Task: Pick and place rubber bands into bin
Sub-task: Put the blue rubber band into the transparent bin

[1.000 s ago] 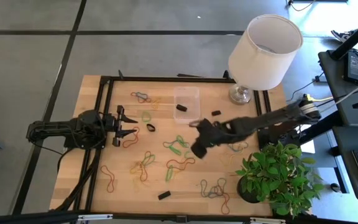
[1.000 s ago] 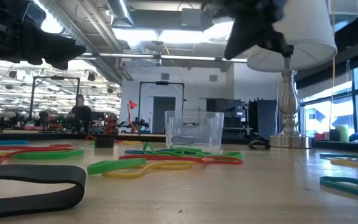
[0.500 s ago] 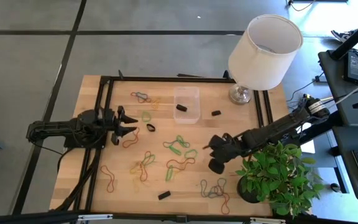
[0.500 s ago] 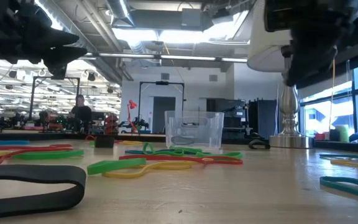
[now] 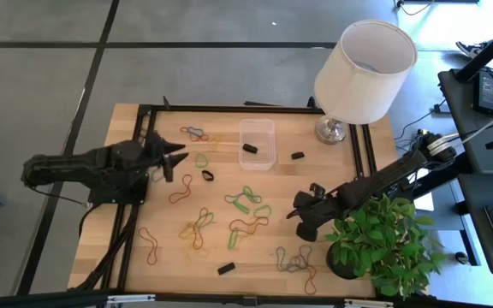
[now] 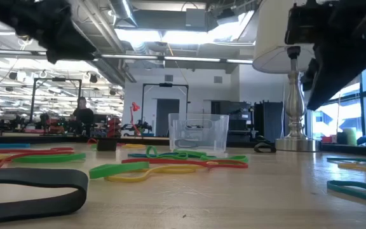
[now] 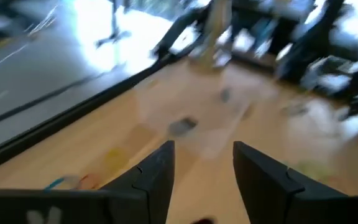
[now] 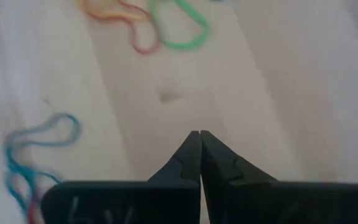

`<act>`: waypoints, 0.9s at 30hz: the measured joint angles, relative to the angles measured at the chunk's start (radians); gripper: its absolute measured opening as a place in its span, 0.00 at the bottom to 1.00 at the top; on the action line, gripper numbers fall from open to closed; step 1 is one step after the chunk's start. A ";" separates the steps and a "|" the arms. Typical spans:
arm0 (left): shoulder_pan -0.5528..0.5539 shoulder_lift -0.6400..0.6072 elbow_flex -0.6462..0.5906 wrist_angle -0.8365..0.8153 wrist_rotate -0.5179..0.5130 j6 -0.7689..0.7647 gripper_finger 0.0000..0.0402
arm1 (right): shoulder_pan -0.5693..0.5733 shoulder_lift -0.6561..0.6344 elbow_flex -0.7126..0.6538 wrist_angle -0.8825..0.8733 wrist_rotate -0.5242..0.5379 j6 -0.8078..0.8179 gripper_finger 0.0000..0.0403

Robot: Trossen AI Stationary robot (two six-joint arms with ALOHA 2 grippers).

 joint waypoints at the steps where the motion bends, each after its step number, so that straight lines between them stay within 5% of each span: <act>1: 0.003 0.058 0.052 -0.062 -0.017 -0.013 0.37 | 0.000 -0.010 -0.039 0.069 -0.001 0.003 0.01; 8: 0.084 0.441 0.347 -0.514 0.066 -0.056 0.30 | 0.000 -0.037 -0.216 0.367 -0.001 0.143 0.01; 13: 0.169 0.644 0.398 -0.750 0.222 -0.024 0.27 | -0.001 -0.037 -0.228 0.411 -0.001 0.182 0.01; 18: 0.237 0.786 0.348 -0.802 0.281 0.067 0.26 | 0.000 -0.037 -0.228 0.445 -0.001 0.184 0.01; 27: 0.352 0.960 0.262 -0.777 0.221 0.079 0.26 | -0.001 -0.037 -0.228 0.533 0.000 0.184 0.01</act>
